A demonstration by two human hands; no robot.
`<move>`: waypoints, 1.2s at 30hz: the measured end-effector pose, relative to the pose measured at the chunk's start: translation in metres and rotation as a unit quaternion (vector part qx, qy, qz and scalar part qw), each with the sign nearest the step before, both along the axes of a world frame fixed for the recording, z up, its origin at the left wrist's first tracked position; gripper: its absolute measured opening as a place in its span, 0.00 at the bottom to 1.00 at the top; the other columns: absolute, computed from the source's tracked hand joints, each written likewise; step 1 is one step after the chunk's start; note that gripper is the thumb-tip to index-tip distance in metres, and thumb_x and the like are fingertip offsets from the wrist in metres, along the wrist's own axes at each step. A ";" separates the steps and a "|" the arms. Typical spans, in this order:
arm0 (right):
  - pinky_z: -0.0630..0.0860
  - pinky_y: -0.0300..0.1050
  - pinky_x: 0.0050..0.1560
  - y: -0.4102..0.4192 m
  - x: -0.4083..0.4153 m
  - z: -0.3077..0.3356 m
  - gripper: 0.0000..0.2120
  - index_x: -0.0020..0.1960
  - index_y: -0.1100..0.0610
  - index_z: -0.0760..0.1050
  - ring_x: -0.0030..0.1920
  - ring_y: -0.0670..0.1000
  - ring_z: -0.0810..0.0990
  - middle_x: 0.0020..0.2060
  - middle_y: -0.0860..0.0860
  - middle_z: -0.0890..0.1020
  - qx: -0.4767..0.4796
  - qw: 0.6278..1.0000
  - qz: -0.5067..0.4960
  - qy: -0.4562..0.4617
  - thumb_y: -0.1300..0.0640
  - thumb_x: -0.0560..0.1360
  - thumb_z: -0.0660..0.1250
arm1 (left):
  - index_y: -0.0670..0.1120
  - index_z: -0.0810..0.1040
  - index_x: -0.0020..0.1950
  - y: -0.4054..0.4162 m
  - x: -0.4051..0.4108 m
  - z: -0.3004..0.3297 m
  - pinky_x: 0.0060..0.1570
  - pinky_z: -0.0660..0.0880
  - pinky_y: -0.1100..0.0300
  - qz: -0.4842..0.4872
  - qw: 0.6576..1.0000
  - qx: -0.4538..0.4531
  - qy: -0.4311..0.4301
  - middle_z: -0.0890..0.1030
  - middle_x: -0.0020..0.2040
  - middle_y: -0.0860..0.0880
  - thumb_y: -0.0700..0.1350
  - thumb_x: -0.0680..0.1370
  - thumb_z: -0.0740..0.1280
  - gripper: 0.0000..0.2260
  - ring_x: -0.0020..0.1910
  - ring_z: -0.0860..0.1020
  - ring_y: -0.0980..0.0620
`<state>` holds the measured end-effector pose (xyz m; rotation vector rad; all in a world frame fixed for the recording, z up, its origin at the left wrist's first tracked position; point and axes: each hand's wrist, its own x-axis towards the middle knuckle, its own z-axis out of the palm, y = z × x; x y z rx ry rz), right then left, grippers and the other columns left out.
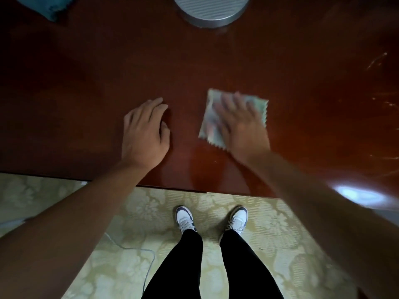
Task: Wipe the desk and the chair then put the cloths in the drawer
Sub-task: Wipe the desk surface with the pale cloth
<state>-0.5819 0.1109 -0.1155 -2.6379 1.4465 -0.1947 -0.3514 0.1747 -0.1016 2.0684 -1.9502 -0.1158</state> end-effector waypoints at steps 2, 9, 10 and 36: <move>0.55 0.59 0.75 -0.034 0.022 0.002 0.24 0.76 0.55 0.64 0.76 0.62 0.59 0.75 0.55 0.66 0.010 0.998 -0.061 0.006 0.49 0.83 0.48 | 0.44 0.74 0.68 0.008 0.021 0.001 0.69 0.63 0.47 0.010 1.000 0.003 -0.015 0.74 0.71 0.46 0.43 0.78 0.59 0.18 0.72 0.69 0.46; 0.58 0.62 0.74 0.099 0.085 -0.005 0.24 0.73 0.56 0.69 0.75 0.61 0.63 0.74 0.56 0.68 0.021 0.990 0.134 -0.042 0.55 0.78 0.57 | 0.46 0.70 0.74 0.029 0.074 -0.013 0.73 0.58 0.46 0.052 0.998 0.020 -0.028 0.68 0.76 0.47 0.49 0.81 0.53 0.22 0.77 0.63 0.47; 0.59 0.61 0.74 0.108 0.078 -0.002 0.23 0.73 0.55 0.69 0.75 0.60 0.63 0.74 0.55 0.68 0.021 0.987 0.152 -0.039 0.55 0.78 0.58 | 0.47 0.70 0.75 0.029 0.071 -0.016 0.74 0.58 0.46 0.042 0.999 0.013 -0.026 0.68 0.77 0.47 0.49 0.81 0.53 0.22 0.77 0.63 0.47; 0.56 0.62 0.75 0.045 0.133 -0.005 0.22 0.75 0.57 0.67 0.76 0.62 0.60 0.74 0.58 0.67 0.001 0.999 0.010 -0.045 0.51 0.83 0.52 | 0.45 0.73 0.72 0.026 0.073 -0.017 0.72 0.61 0.42 -0.004 1.000 -0.016 -0.025 0.71 0.75 0.45 0.47 0.79 0.57 0.22 0.75 0.66 0.44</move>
